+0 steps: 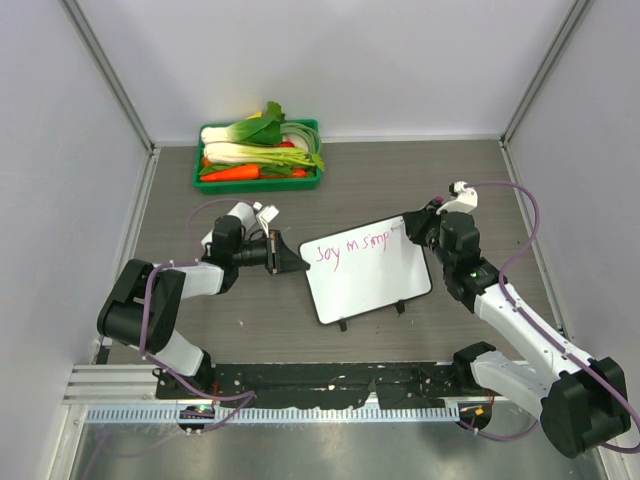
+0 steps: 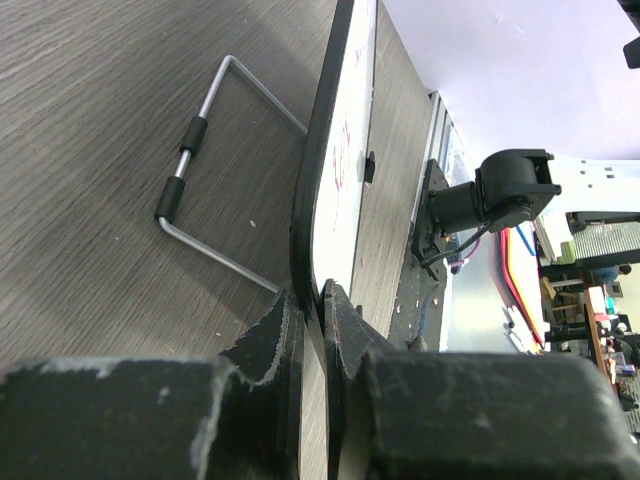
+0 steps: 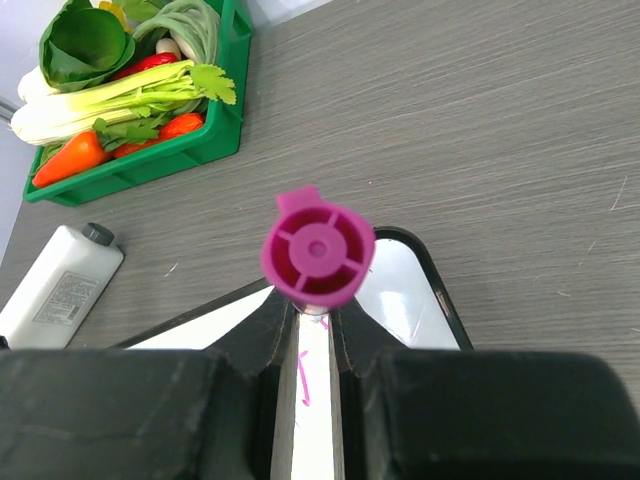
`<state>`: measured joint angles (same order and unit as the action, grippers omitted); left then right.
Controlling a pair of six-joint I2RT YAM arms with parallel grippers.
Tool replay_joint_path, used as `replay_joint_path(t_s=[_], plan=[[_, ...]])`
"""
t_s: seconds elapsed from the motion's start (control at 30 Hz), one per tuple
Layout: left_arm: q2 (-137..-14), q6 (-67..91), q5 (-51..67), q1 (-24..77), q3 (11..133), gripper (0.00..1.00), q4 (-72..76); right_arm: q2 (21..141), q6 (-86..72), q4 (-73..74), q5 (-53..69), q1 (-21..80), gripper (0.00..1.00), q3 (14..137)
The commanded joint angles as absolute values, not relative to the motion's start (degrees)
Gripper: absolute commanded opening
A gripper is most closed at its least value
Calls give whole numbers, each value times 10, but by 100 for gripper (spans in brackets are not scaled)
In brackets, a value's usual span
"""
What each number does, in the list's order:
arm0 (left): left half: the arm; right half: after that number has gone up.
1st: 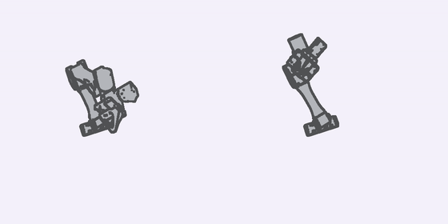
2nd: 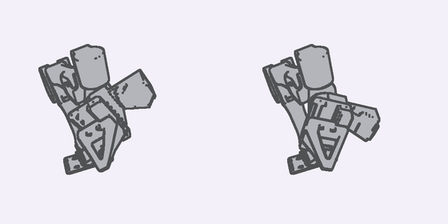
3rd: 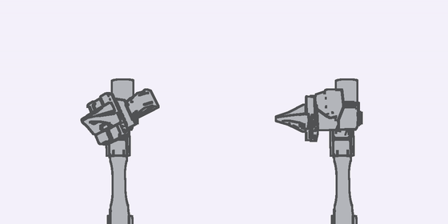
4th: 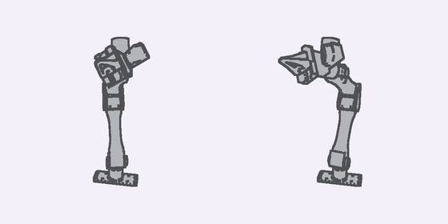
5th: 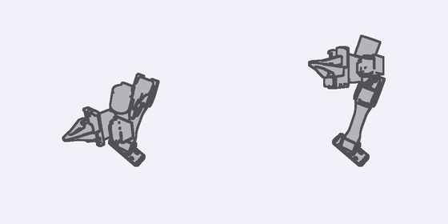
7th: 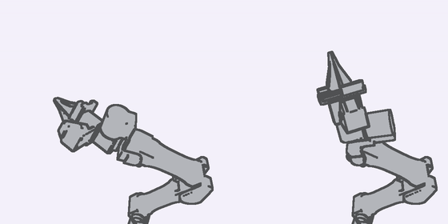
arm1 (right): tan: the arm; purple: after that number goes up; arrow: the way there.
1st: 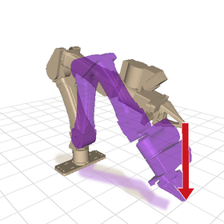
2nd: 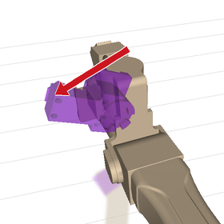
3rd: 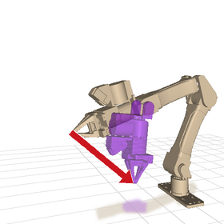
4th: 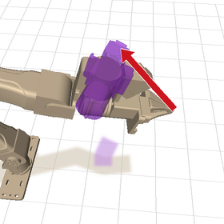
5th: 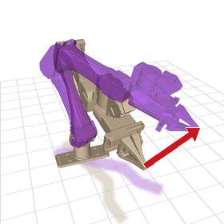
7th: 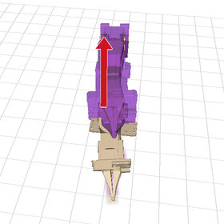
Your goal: Write a sentence on the whiteboard
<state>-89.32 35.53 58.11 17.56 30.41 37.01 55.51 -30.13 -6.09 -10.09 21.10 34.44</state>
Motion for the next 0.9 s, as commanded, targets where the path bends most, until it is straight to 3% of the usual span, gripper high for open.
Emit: replay_joint_path(t_s=[0.0, 0.87], plan=[[-907, 317, 583, 183, 302, 0, 352, 551, -305, -98, -103, 207, 1, 376], [-906, 317, 582, 182, 301, 0, 352, 534, -299, -63, -98, 205, 1, 327]])
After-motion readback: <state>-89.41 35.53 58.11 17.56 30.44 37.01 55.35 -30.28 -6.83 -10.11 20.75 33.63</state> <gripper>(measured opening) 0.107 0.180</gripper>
